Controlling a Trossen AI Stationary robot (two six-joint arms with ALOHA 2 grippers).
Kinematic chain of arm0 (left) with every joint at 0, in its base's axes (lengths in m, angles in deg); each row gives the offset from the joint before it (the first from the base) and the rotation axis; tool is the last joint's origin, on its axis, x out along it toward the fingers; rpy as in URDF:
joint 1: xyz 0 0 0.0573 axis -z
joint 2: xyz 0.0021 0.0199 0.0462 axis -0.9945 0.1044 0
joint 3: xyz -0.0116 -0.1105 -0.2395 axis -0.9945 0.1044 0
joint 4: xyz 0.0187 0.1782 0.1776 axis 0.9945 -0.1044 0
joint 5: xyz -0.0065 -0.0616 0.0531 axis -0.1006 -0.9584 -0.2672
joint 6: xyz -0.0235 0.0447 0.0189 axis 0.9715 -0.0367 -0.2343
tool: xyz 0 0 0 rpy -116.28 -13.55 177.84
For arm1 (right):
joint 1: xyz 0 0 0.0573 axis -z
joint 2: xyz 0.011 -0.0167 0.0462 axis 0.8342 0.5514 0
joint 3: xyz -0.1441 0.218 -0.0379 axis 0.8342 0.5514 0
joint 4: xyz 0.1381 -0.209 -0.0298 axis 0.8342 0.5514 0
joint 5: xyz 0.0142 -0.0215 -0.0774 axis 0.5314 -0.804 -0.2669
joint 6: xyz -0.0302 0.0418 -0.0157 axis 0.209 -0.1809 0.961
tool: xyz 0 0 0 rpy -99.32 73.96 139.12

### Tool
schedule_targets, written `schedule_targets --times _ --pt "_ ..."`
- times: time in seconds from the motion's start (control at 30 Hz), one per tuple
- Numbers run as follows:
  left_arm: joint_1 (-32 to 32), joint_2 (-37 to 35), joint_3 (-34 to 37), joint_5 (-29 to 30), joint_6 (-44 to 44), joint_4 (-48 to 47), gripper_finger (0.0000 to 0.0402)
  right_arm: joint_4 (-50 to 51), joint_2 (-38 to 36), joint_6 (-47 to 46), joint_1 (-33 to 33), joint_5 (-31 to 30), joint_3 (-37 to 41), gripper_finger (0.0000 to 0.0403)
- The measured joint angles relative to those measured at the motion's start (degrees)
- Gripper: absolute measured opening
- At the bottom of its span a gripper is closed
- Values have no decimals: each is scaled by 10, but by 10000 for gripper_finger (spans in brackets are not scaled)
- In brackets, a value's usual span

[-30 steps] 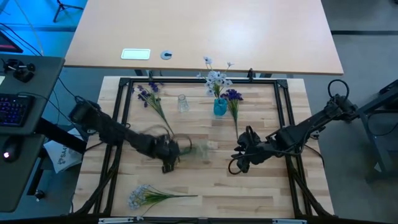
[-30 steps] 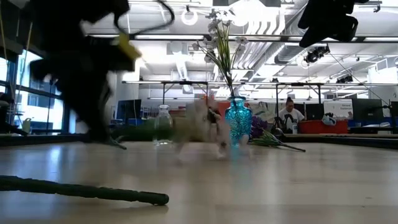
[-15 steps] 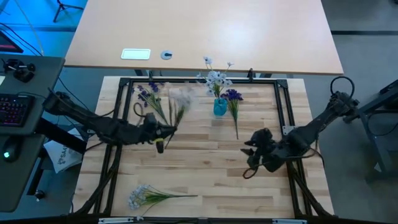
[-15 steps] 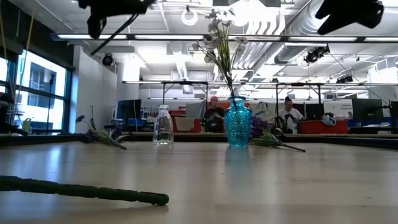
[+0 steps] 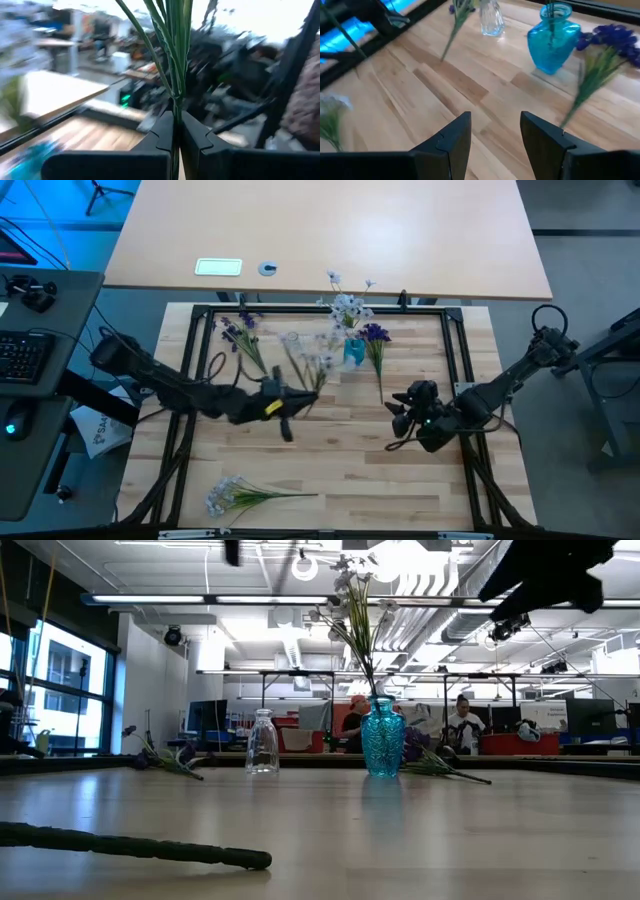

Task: Sort flowers into vase by color
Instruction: Put the top white flowers into the blue vase

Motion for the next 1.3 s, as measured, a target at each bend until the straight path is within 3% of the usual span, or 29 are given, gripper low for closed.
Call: schedule_targets --times 0.13,0.3,0.4,0.7,0.9,1.3 --pt "-45 57 -36 -120 23 36 0 -173 -25 100 6 1 21 165" --pt "-67 104 -68 -170 65 34 0 -397 -51 275 12 37 21 165" --pt "-71 119 -93 -193 65 36 0 -469 -49 301 31 38 21 167" --pt "-78 127 -122 -199 39 32 0 -552 -8 329 84 123 21 215" --pt "-85 127 -122 -196 60 30 0 -607 17 384 100 133 21 248" --pt "-89 127 -122 -196 64 -6 0 -622 23 406 142 206 21 252"
